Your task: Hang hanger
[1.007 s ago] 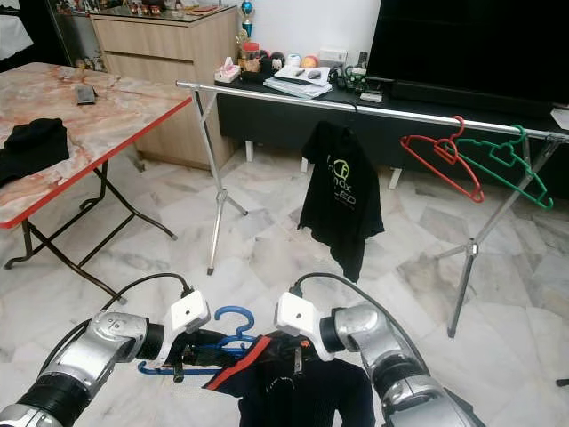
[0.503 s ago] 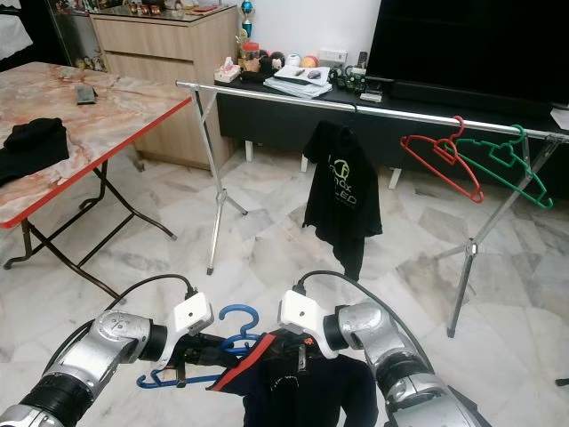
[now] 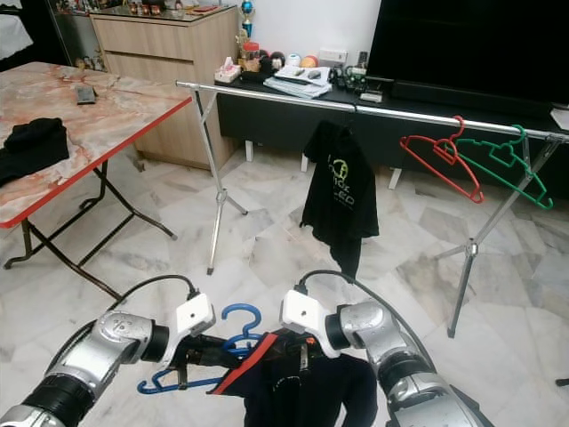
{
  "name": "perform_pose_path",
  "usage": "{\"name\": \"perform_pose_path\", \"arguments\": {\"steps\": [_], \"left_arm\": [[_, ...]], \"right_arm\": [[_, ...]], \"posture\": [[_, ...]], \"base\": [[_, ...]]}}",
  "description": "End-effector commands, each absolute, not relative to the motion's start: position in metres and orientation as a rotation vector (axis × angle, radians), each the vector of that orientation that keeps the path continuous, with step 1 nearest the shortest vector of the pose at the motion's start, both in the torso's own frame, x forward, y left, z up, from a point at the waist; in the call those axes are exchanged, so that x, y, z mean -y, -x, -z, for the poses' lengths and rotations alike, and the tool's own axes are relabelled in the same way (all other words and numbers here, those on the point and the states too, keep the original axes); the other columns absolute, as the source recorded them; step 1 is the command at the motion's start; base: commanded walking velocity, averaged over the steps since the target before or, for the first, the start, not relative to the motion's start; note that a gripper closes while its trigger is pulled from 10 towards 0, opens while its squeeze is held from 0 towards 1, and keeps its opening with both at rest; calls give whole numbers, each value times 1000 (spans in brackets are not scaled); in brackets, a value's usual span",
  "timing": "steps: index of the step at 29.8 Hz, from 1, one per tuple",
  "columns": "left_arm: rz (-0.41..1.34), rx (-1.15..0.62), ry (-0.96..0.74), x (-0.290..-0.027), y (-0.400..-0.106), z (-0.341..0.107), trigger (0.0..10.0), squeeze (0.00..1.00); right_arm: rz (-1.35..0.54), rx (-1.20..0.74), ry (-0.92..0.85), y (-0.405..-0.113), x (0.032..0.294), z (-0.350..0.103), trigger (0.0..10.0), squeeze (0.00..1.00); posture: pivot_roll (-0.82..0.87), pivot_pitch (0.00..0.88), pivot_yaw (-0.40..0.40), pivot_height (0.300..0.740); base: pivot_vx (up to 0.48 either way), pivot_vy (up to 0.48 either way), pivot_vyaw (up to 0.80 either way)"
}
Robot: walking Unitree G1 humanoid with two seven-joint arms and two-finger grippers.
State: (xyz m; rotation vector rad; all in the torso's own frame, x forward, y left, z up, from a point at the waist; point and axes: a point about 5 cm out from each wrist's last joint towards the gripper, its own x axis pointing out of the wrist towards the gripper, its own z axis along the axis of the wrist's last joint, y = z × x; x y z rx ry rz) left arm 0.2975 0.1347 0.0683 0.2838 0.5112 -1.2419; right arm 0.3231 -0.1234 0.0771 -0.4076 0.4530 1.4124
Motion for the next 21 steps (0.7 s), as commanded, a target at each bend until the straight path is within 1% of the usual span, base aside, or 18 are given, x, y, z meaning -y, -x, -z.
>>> {"name": "perform_pose_path", "arguments": {"steps": [1,3,4,5,6,7,8,9,10,21], "left_arm": [[1178,-465,-271,-141,-305,-77,0,0],[1177,-464,-270,-141,-305,-77,0,0],[1177,-464,-270,-141,-305,-77,0,0],[1177,-464,-270,-141,-305,-77,0,0],[1177,-464,-270,-141,-305,-77,0,0],[1177,-464,-270,-141,-305,-77,0,0],[1177,-464,-270,-141,-305,-77,0,0],[1176,-464,-270,-141,-305,-77,0,0],[1176,-463,-270,-141,-305,-77,0,0],[1173,-465,-267,-141,-305,-77,0,0]], "right_arm": [[-1440,-463,396,-322,122,-77,10000,1000],[-1432,-457,402,-322,122,-77,10000,1000],[-1434,-457,402,-322,122,-77,10000,357],[-1436,-458,402,-322,122,-77,10000,357],[-1438,-459,401,-322,122,-77,10000,0],[-1440,-459,401,-322,122,-77,4588,0],[-1441,-459,400,-322,122,-77,2510,0],[-1442,-459,400,-322,122,-77,2510,0],[-1440,-459,399,-322,122,-77,0,0],[-1406,-435,377,-324,126,-80,0,0]], "posture": [[100,0,-61,740],[100,0,-61,740],[100,0,-61,740],[100,0,-61,740],[100,0,-61,740],[100,0,-61,740],[100,0,-61,740],[100,0,-61,740],[100,0,-61,740],[96,0,-60,740]], "base": [[0,0,0],[0,0,0],[0,0,0],[0,0,0],[0,0,0],[0,0,0],[0,0,0],[0,0,0],[0,0,0],[0,0,0]]}}
